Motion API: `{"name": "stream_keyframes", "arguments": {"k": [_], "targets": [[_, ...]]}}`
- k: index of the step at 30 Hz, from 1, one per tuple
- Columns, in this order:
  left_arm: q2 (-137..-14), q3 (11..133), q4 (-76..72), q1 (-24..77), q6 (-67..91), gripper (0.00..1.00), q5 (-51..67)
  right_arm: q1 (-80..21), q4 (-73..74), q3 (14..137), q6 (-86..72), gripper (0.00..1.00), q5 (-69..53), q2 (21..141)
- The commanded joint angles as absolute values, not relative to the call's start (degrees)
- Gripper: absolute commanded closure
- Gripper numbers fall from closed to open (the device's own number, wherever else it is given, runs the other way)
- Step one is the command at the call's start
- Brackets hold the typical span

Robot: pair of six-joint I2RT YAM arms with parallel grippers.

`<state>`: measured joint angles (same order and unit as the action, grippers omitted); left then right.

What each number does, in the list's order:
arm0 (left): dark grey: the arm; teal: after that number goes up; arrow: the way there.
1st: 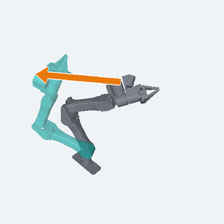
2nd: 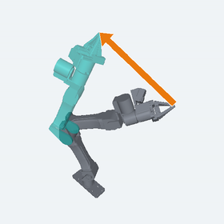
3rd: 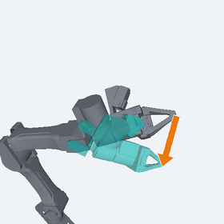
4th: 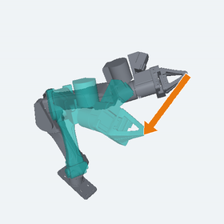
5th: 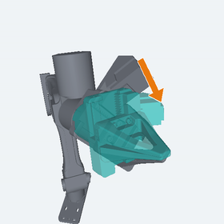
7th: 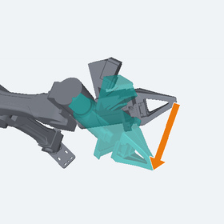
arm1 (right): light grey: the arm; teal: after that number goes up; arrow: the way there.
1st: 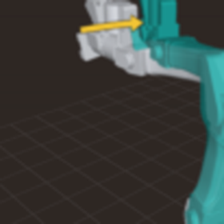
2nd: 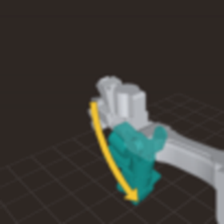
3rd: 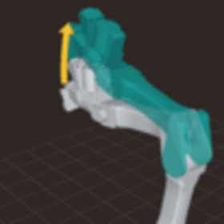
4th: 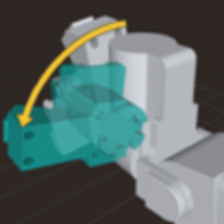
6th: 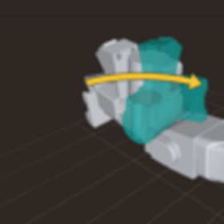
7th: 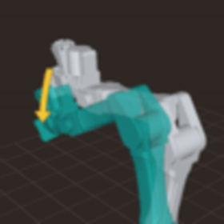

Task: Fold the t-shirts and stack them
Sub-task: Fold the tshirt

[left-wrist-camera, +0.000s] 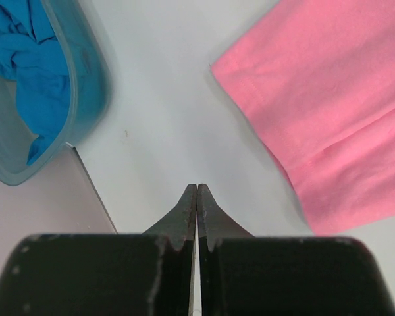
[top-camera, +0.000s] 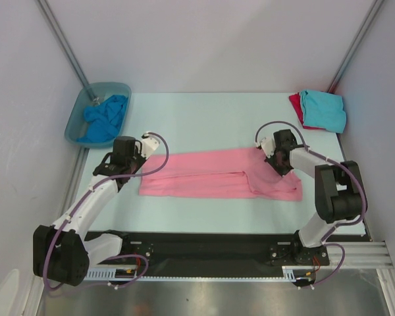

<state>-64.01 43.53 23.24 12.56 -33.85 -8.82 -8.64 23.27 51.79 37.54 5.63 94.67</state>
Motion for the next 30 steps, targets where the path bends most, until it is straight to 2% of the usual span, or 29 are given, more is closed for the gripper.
{"name": "stream_keyframes", "arguments": {"k": [1,5,18,30], "targets": [[-62.8,44.1,22.3,12.2,-32.3,1.0,-8.4,-5.8,15.3,53.9,39.5,1.0,7.5,103.7],[-62.5,43.8,22.5,12.3,-32.4,1.0,-9.0,-5.5,14.1,58.7,40.0,1.0,8.1,111.2],[-63.3,44.9,22.3,12.2,-33.2,1.0,-10.7,-9.8,12.0,72.3,42.2,1.0,11.9,122.9],[-62.5,44.4,21.9,12.2,-33.6,1.0,-9.1,-12.9,16.4,94.9,45.7,1.0,14.1,136.0]]}}
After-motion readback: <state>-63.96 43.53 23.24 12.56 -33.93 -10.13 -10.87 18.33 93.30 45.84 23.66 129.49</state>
